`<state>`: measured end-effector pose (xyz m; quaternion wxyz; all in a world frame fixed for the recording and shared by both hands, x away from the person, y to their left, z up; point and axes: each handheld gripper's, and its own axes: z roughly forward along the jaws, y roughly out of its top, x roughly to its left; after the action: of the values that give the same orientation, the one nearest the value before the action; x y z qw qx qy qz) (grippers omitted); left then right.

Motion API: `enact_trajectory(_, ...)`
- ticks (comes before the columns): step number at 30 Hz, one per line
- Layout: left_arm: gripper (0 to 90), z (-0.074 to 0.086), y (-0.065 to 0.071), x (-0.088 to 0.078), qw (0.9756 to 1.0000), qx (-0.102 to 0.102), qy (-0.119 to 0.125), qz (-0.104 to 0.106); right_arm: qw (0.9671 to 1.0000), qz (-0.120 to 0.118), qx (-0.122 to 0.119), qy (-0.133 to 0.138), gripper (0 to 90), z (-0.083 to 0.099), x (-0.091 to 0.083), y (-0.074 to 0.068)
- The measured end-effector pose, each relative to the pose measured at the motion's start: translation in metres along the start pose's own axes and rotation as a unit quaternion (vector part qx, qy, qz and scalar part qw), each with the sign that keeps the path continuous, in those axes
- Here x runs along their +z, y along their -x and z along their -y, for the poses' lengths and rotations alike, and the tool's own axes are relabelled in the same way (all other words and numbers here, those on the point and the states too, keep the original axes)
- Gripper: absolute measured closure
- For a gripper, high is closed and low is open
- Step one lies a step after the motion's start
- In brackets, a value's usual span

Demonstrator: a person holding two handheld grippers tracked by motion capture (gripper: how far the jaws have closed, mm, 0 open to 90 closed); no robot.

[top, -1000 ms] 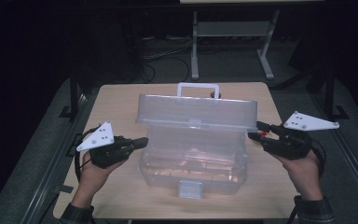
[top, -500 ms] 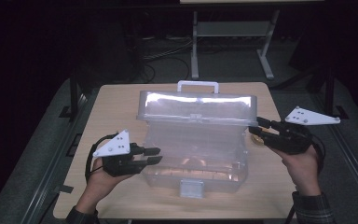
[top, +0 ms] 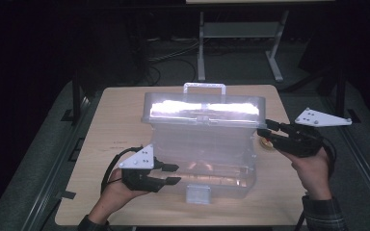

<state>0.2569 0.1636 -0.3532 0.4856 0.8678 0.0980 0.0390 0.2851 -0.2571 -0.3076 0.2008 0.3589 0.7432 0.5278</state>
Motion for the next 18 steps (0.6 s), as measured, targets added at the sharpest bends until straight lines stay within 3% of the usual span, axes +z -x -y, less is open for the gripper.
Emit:
enact_trajectory(6,60.0,0.005,0.001,0.017,0.9994,-0.001,-0.033,0.004,1.0000,-0.001,0.002,0.000,61.3,0.000,0.000,0.000)
enact_trajectory(18,65.0,0.008,0.000,0.040,0.9971,-0.001,-0.075,0.008,1.0000,-0.003,0.002,-0.002,61.2,-0.001,0.000,0.001)
